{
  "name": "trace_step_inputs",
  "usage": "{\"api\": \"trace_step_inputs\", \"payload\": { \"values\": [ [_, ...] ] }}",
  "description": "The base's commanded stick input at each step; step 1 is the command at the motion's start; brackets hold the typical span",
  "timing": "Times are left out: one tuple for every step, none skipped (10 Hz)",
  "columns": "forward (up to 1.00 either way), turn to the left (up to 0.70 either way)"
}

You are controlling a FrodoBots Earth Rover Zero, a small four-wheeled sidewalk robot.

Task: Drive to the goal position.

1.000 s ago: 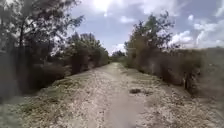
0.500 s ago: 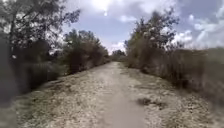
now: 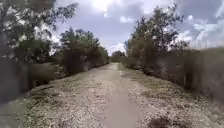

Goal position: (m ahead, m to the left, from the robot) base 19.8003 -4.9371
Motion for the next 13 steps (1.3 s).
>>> {"api": "trace_step_inputs", "payload": {
  "values": [
    [0.85, 0.0],
    [0.85, 0.0],
    [0.85, 0.0],
    [0.85, 0.0],
    [0.85, 0.0],
    [0.85, 0.0],
    [0.85, 0.0],
    [0.85, 0.0],
    [0.85, 0.0],
    [0.85, 0.0],
    [0.85, 0.0],
    [0.85, 0.0],
    [0.85, 0.0]
  ]
}}
